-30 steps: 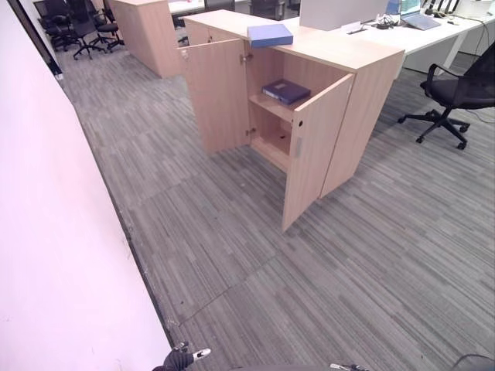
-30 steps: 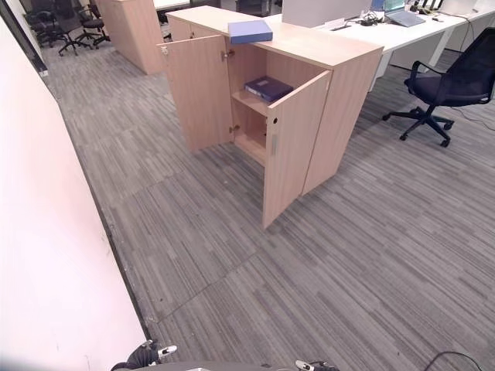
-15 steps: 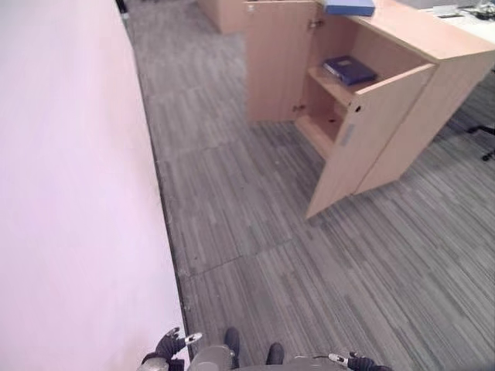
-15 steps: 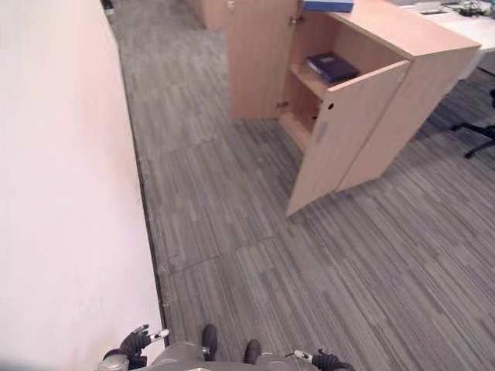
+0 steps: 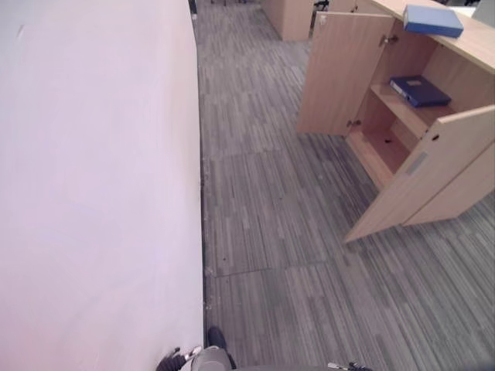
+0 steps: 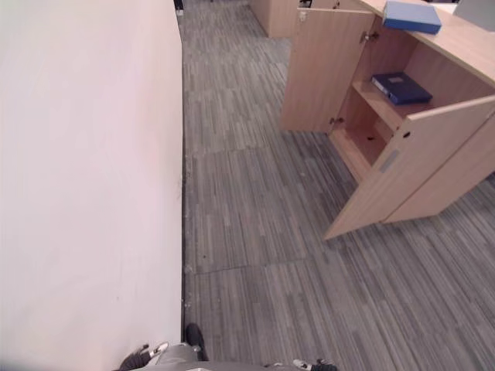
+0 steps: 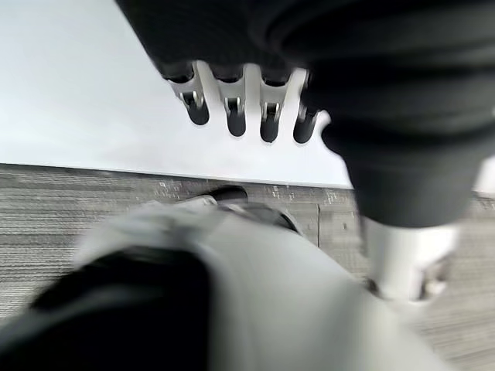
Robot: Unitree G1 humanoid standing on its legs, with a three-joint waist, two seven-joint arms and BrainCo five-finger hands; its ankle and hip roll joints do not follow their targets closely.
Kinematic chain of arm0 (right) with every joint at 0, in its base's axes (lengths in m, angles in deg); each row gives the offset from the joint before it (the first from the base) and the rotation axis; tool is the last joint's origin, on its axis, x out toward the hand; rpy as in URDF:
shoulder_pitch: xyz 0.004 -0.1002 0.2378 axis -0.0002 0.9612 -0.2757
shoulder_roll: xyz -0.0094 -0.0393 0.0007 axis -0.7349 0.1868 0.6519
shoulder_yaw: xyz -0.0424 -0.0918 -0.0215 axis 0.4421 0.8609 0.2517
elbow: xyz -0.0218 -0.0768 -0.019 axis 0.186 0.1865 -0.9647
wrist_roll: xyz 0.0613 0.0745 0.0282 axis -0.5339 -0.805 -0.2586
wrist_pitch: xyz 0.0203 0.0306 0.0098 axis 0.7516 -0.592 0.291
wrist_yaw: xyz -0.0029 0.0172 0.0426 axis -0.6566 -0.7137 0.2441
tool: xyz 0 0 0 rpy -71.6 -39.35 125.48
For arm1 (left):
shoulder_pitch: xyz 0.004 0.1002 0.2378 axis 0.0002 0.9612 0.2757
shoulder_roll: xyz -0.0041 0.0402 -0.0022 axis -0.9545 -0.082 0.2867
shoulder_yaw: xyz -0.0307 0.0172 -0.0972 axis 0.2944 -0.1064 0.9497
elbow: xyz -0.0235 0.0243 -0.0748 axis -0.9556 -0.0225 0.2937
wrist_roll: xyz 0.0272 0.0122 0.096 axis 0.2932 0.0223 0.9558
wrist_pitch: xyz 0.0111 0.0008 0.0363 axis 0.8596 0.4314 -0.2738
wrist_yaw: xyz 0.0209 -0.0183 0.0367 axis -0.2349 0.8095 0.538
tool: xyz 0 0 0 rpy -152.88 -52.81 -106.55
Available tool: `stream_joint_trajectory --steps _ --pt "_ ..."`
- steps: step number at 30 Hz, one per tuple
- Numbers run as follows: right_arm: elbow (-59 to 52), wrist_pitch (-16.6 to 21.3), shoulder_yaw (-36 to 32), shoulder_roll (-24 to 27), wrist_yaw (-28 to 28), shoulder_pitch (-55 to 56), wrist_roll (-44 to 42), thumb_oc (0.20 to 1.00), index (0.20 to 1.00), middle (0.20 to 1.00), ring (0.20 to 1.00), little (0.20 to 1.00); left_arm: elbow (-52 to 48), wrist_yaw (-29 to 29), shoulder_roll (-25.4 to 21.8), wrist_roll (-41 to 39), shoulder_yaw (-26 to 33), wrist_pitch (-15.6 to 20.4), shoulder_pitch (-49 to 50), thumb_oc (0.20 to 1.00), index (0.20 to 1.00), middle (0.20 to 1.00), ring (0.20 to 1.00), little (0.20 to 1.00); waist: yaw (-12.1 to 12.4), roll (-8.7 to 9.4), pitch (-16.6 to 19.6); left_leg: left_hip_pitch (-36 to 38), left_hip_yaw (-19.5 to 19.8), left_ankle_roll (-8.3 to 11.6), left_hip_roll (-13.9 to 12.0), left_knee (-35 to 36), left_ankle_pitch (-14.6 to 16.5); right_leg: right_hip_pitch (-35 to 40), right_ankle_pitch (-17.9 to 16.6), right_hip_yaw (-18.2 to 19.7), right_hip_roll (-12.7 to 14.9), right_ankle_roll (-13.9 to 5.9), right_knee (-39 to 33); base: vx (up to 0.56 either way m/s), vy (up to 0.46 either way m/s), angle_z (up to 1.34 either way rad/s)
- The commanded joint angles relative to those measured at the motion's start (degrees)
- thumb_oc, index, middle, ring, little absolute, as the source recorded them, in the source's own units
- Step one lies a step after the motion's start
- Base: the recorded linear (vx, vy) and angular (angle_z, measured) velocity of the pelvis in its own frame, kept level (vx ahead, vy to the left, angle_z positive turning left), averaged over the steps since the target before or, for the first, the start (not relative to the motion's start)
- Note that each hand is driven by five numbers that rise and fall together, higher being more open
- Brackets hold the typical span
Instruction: Put the empty folder in the office cabinet
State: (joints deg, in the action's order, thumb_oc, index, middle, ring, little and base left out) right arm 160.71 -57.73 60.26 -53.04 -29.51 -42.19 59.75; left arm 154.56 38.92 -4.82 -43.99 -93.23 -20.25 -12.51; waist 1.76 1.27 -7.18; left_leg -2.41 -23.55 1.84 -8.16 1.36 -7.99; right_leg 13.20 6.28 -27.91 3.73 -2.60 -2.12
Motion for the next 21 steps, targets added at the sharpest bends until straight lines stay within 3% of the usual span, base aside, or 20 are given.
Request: stream_joint_trajectory --steps 1,3,4,5,6,9,11,12,14,17,18,19,21 --pt "0.04 -0.27 0.37 3.37 0.06 -1.79 1.64 1.0 1.0 1.0 1.0 1.0 1.17 -3.29 -2.9 2.86 -1.12 1.54 -3.77 1.0 1.0 1.0 1.0 1.0 0.11 -1.45 1.87 -2.7 2.21 1.81 1.79 -3.56 5.02 -2.37 4.45 1.52 6.58 -3.04 10.46 0.28 0.462 0.38" --pt "-0.73 -0.19 0.22 3.3 0.16 -2.07 1.39 1.0 1.0 1.0 1.0 1.0 0.83 -3.37 -3.48 2.96 -1.17 1.53 -3.96 1.0 1.0 1.0 1.0 1.0 -0.08 -1.58 2.01 -0.97 2.83 -0.48 4.74 -1.95 6.77 -5.01 2.94 1.78 10.06 -4.15 18.62 0.19 0.366 0.35" --pt "-0.73 -0.2 0.22 3.3 0.16 -2.08 1.39 1.0 1.0 1.0 1.0 1.0 0.83 -3.37 -3.48 2.97 -1.16 1.52 -3.97 1.0 1.0 1.0 1.0 1.0 -0.07 -1.49 2.02 -0.94 2.78 -0.61 4.94 -1.86 6.81 -5.2 3.06 1.88 10.34 -4.32 19.01 0.16 0.372 0.56" --pt "-1.29 -0.16 -0.11 3.28 0.1 -2.43 0.82 1.0 1.0 1.0 1.0 1.0 0.49 -3.41 -4.07 3.25 -1.33 1.44 -4.48 1.0 1.0 1.0 1.0 1.0 -0.59 -1.49 1.69 1.08 3.18 -2.46 7.79 -0.42 8.1 -7.64 -0.86 2.38 13.61 -5.59 26.91 0.16 0.357 0.68" --pt "-1.82 -0.05 -0.14 3.14 -0.15 -2.69 0.49 1.0 1.0 1.0 1.0 1.0 0.25 -3.56 -4.6 3.6 -1.58 1.33 -4.83 1.0 1.0 1.0 1.0 1.0 -1.18 -1.48 1.33 2.59 3.63 -3.19 9.05 0.77 8.64 -9.95 -3.51 3.16 15.04 -6.01 31.4 0.19 0.409 0.79" --pt "-2.92 0.17 -0.23 3.04 -0.34 -2.73 0.04 1.0 1.0 1.0 1.0 1.0 0.0 -3.78 -5.17 3.85 -2.11 1.37 -5.79 1.0 1.0 1.0 1.0 1.0 -2.17 -2.12 0.65 4.23 4.6 -3.37 9.41 2.39 8.98 -13.15 -3.34 4.07 15.05 -5.21 34.14 0.09 0.125 0.64" --pt "-3.39 0.33 -0.96 3.27 -0.57 -2.67 -1.13 1.0 1.0 1.0 1.0 1.0 -0.39 -3.66 -5.22 4.46 -3.33 1.54 -7.02 1.0 1.0 1.0 1.0 1.0 -3.85 -3.22 -0.19 5.16 6.26 -2.54 8.94 2.92 9.14 -15.57 -0.56 4.52 12.66 -4.07 29.57 0.08 0.018 0.48" --pt "-3.39 0.33 -0.97 3.29 -0.57 -2.68 -1.14 1.0 1.0 1.0 1.0 1.0 -0.37 -3.66 -5.2 4.47 -3.33 1.54 -7.04 1.0 1.0 1.0 1.0 1.0 -3.92 -3.29 -0.24 5.2 6.35 -2.48 8.83 2.91 9.14 -15.39 -0.58 4.37 12.53 -4.0 29.38 0.09 -0.014 0.19" --pt "-2.61 0.3 -2.47 3.32 -0.65 -2.02 -2.77 1.0 1.0 1.0 1.0 1.0 0.21 -3.19 -4.96 5.07 -4.24 1.42 -7.4 1.0 1.0 1.0 1.0 1.0 -5.81 -3.52 -0.53 6.39 7.64 -1.96 8.52 3.29 9.94 -17.71 -0.82 6.16 9.63 -4.06 21.28 0.12 -0.029 0.39" --pt "-2.02 0.17 -3.18 3.18 -0.51 -1.59 -3.34 1.0 1.0 1.0 1.0 1.0 0.97 -2.78 -4.69 6.13 -4.21 1.29 -7.49 1.0 1.0 1.0 1.0 1.0 -7.16 -2.54 -1.09 8.3 9.02 -1.65 9.2 3.49 11.24 -20.73 -6.03 10.19 6.77 -5.96 9.64 0.14 -0.045 0.33" --pt "-2.02 0.17 -3.17 3.18 -0.51 -1.59 -3.34 1.0 1.0 1.0 1.0 1.0 0.98 -2.78 -4.69 6.14 -4.21 1.29 -7.49 1.0 1.0 1.0 1.0 1.0 -7.15 -2.59 -1.14 8.37 9.01 -1.63 9.13 3.49 11.27 -20.52 -6.2 10.15 6.64 -5.95 9.34 0.1 -0.053 0.0" --pt "-1.82 -0.07 -3.35 3.2 -0.39 -1.59 -3.25 1.0 1.0 1.0 1.0 1.0 1.37 -2.74 -4.65 6.94 -4.11 1.23 -7.81 1.0 1.0 1.0 1.0 1.0 -7.89 -1.47 -1.62 8.67 9.3 -1.91 10.1 3.08 11.49 -22.8 -10.28 12.45 6.46 -6.68 3.71 0.1 -0.053 -0.28" --pt "-1.73 -0.23 -3.5 3.18 -0.16 -1.53 -2.96 1.0 1.0 1.0 1.0 1.0 1.82 -2.65 -4.56 7.77 -4.08 1.33 -7.94 1.0 1.0 1.0 1.0 1.0 -8.62 -0.77 -2.14 10.14 9.96 -1.8 10.62 2.87 12.77 -24.41 -12.54 15.32 5.93 -7.72 -0.5 0.22 -0.075 -0.08"
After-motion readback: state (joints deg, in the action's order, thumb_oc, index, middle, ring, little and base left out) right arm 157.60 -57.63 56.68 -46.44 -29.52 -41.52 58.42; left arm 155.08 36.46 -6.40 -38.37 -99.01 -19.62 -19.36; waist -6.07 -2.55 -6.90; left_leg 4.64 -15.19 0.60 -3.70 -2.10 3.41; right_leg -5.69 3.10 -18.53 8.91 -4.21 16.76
